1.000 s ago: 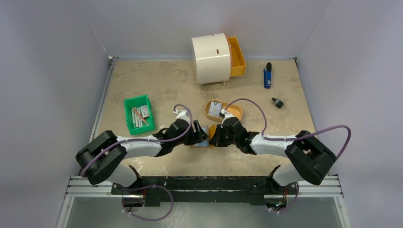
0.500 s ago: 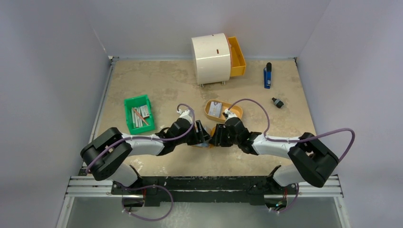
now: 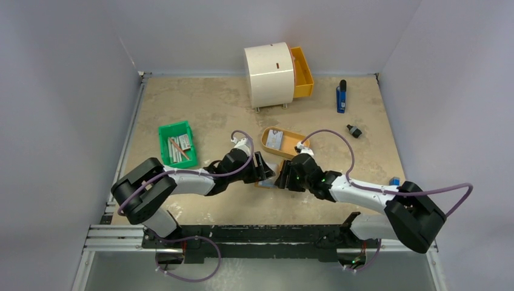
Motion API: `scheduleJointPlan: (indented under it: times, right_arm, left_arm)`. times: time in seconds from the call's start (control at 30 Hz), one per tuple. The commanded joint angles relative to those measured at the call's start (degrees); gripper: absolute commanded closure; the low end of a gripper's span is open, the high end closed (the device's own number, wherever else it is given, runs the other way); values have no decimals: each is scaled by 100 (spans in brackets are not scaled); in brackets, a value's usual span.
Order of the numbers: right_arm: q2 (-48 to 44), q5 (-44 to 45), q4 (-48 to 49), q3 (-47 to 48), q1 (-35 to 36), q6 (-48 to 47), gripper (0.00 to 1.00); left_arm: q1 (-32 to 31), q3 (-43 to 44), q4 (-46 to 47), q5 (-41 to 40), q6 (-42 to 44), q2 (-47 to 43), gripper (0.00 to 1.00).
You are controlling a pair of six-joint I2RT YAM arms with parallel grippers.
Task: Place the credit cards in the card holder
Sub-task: Open the card holder at the center of the board.
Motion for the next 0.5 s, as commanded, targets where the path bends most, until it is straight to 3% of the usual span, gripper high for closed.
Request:
scheduleJointPlan:
  times: [0.0,0.2,0.47]
  right_arm:
    - [-337,436,-585,-39,25,247,40]
    - [-720,841,-1260,290,25,70,39]
    - [-1227,1091,-1770,996,25,-397,50]
  left_arm:
    - [-12,227,243,14,39,107,40]
    - [-14,258,239,4,37,287,40]
    - [-15,267,287,23,13,351,40]
